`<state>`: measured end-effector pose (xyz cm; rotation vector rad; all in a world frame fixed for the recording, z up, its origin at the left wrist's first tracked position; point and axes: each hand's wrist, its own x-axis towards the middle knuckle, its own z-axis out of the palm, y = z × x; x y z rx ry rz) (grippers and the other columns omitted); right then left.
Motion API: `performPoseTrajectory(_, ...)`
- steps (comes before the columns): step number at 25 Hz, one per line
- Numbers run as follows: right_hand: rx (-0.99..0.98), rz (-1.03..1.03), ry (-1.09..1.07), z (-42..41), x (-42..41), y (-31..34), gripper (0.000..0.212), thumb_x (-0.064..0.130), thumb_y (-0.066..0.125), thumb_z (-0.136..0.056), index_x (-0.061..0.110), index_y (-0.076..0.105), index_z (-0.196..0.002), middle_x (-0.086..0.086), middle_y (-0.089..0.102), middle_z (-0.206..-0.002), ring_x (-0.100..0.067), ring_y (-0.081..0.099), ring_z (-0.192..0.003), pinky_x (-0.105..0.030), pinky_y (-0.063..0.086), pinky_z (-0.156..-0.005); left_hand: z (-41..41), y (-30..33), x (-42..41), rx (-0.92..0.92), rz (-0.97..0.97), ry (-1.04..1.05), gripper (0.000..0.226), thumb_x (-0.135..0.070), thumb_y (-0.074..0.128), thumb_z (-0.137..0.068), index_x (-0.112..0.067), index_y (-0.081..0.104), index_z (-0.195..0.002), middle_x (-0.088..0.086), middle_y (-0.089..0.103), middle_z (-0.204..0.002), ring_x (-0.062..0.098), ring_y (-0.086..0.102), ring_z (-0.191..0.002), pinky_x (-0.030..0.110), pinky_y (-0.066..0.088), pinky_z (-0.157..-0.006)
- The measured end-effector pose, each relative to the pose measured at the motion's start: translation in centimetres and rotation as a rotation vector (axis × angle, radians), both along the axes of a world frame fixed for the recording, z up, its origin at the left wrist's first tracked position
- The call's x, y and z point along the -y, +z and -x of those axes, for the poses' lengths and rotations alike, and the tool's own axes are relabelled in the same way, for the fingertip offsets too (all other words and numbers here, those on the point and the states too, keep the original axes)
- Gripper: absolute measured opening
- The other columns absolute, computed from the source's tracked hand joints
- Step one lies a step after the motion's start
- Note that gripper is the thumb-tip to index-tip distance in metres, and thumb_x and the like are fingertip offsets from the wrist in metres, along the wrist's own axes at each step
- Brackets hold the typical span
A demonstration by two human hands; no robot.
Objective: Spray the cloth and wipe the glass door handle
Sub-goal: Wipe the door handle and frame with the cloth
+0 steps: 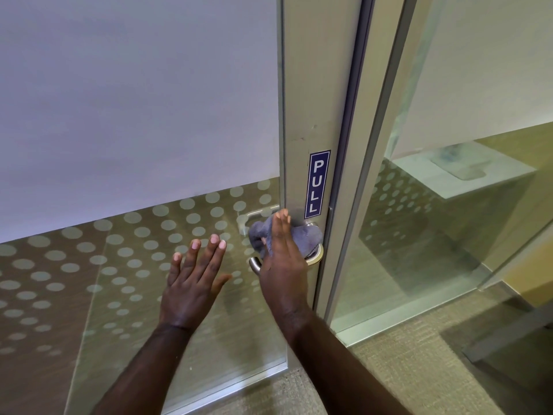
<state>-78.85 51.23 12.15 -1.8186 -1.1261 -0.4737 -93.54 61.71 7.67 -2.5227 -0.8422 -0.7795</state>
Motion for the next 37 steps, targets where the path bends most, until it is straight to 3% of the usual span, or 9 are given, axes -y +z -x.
performPoseTrajectory(2,0.004,-0.061,0.109,0.1,0.5,0.0,0.044,0.014,0.035,-0.097,-0.003,0.038,-0.138,-0.022,0.053,-0.136,-0.027,0.05,-0.128,-0.039,0.048,-0.099,0.0,0.0,0.1,-0.009,0.001,0.001,0.067,-0.058,0.01,-0.097,-0.026,-0.003,-0.155,-0.011,-0.015,-0.162,0.014,-0.014,-0.148,0.036,-0.012,-0.119)
performPoseTrajectory(8,0.068,-0.137,0.319,0.2,3.3,0.5,0.059,-0.001,0.054,-0.089,-0.001,0.028,-0.142,-0.017,0.044,-0.143,-0.022,0.042,-0.135,-0.037,0.044,-0.105,0.1,-0.1,0.0,-0.005,0.016,-0.001,0.067,-0.059,0.01,-0.097,-0.027,-0.004,-0.155,-0.012,-0.014,-0.162,0.013,-0.015,-0.148,0.034,-0.014,-0.119)
performPoseTrajectory(12,0.177,-0.168,0.375,1.1,6.5,1.1,0.066,-0.01,0.059,-0.086,-0.001,0.028,-0.144,-0.02,0.043,-0.141,-0.027,0.048,-0.131,-0.04,0.05,-0.097,0.2,-0.1,0.1,0.007,0.021,-0.028,0.064,-0.057,0.006,-0.099,-0.027,-0.004,-0.155,-0.012,-0.014,-0.162,0.013,-0.014,-0.149,0.035,-0.012,-0.119)
performPoseTrajectory(15,0.2,-0.152,0.348,1.2,9.2,1.1,0.052,-0.002,0.045,-0.094,0.003,0.031,-0.144,-0.018,0.043,-0.142,-0.024,0.053,-0.126,-0.033,0.05,-0.096,0.0,-0.1,0.1,0.002,0.049,-0.016,0.064,-0.056,0.009,-0.099,-0.028,-0.004,-0.155,-0.013,-0.014,-0.162,0.013,-0.014,-0.148,0.034,-0.013,-0.119)
performPoseTrajectory(21,0.121,-0.122,0.313,1.1,12.9,-1.8,0.044,0.002,0.044,-0.093,-0.005,0.038,-0.136,-0.016,0.047,-0.139,-0.016,0.04,-0.136,-0.033,0.043,-0.105,0.2,0.4,1.6,-0.034,0.126,0.004,0.083,-0.057,0.032,-0.092,-0.02,-0.008,-0.155,-0.006,-0.016,-0.162,0.017,-0.013,-0.149,0.036,-0.012,-0.119)
performPoseTrajectory(26,0.22,0.008,0.395,0.4,15.1,-2.8,0.042,0.002,0.042,-0.097,-0.003,0.038,-0.138,-0.017,0.045,-0.143,-0.022,0.041,-0.136,-0.039,0.04,-0.108,2.6,0.0,6.2,-0.07,0.255,0.019,0.081,-0.06,0.028,-0.094,-0.018,-0.005,-0.155,0.005,0.007,-0.162,0.019,-0.005,-0.15,0.037,-0.003,-0.121)
performPoseTrajectory(31,0.322,0.124,0.525,-0.4,17.2,-3.4,0.041,0.013,0.026,-0.105,-0.007,0.049,-0.133,-0.017,0.05,-0.139,-0.022,0.047,-0.132,-0.039,0.041,-0.105,4.7,-1.3,14.7,-0.059,0.398,0.037,0.076,-0.061,0.025,-0.096,-0.02,0.003,-0.156,-0.001,0.009,-0.163,0.017,0.003,-0.15,0.038,0.003,-0.12)
performPoseTrajectory(34,0.15,0.284,0.631,-1.2,19.8,-4.3,0.05,0.027,0.018,-0.103,0.006,0.038,-0.144,-0.004,0.034,-0.152,-0.011,0.026,-0.143,-0.033,0.029,-0.114,4.4,-1.7,20.2,-0.064,0.496,0.044,0.074,-0.062,0.021,-0.096,-0.021,0.006,-0.156,-0.005,0.006,-0.163,0.015,0.002,-0.15,0.037,0.002,-0.12)
performPoseTrajectory(37,0.189,0.421,0.715,-1.8,22.7,-4.6,0.059,0.036,0.007,-0.101,0.01,0.029,-0.148,-0.004,0.024,-0.157,-0.012,0.016,-0.146,-0.027,0.013,-0.118,2.8,-1.9,24.8,-0.04,0.598,0.003,0.077,-0.067,0.011,-0.093,-0.021,0.013,-0.155,-0.008,0.007,-0.161,0.014,0.003,-0.15,0.035,0.0,-0.12)
